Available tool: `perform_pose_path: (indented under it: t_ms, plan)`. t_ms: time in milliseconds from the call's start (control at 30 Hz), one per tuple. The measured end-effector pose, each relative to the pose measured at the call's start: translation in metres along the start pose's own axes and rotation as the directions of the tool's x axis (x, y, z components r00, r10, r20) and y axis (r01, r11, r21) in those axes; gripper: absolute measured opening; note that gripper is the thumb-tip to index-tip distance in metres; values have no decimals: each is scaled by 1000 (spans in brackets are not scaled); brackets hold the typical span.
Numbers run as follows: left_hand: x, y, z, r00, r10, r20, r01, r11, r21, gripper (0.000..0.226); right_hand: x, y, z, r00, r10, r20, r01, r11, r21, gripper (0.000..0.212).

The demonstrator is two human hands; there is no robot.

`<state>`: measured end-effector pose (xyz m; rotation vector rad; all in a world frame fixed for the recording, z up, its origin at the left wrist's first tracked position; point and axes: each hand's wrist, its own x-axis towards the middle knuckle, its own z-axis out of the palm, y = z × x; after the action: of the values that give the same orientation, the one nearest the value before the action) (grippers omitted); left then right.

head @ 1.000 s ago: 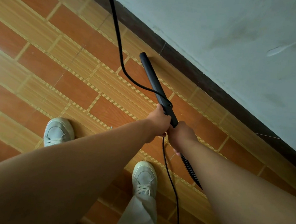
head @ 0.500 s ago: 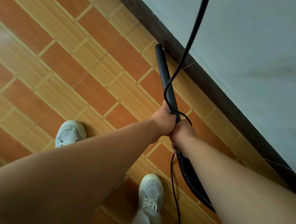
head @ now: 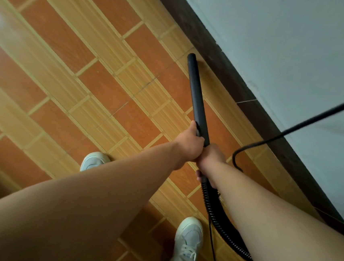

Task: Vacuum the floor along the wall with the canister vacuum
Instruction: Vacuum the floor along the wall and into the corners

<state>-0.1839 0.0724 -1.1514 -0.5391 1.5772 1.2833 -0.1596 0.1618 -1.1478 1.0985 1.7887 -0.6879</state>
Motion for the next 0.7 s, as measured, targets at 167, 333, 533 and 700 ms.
perform_pose_path:
  t_ms: [167, 333, 533, 700]
  plan:
    - [-11, 4, -44, 998, -28, 56, 33, 996, -84, 58, -23, -32, 18, 1000, 8, 25, -9, 999, 39, 23]
    - [-19, 15, -93, 996, -8, 83, 16, 996, -92, 57, -45, -77, 30, 999, 28, 29, -30, 997, 68, 35]
    - [-17, 31, -136, 997, -6, 77, 11, 998, -60, 54, -61, -125, 39, 997, 38, 71, -43, 997, 67, 35]
    - [-9, 48, -160, 999, -32, 41, 33, 998, -45, 38, -69, -157, 43, 991, 42, 124, -56, 993, 108, 30]
